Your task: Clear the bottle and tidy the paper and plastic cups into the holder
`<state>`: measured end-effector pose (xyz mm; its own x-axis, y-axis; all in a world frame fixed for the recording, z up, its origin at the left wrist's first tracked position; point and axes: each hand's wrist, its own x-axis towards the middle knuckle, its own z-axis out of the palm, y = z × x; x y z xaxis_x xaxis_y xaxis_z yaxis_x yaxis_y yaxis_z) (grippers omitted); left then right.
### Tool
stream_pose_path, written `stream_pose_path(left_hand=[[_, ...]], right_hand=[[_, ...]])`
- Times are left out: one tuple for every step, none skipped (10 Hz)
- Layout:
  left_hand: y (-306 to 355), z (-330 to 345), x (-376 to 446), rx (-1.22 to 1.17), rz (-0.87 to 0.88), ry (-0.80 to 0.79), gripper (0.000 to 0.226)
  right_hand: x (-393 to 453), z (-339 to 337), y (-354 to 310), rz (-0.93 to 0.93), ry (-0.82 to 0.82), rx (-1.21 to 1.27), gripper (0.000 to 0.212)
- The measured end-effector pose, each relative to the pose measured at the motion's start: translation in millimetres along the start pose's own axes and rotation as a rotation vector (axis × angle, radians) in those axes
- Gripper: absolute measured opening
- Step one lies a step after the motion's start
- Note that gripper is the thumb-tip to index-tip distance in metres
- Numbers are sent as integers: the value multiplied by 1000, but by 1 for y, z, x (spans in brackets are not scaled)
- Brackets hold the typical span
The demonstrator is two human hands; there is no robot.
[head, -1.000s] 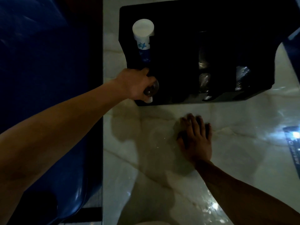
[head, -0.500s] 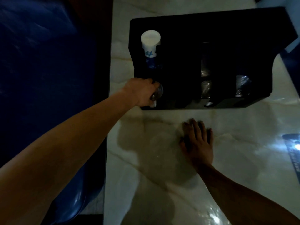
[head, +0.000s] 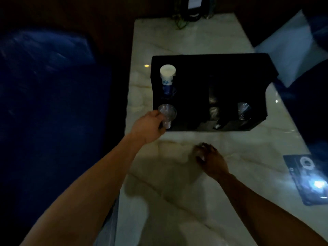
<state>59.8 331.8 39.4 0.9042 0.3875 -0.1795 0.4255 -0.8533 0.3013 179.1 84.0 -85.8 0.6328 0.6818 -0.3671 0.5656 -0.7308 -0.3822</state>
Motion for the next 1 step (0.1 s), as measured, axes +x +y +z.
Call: stream_pose_path(left_hand=[[12, 23, -50, -256, -147, 66, 39]], right_hand=[[-16, -24, 2, 24, -148, 26, 43]])
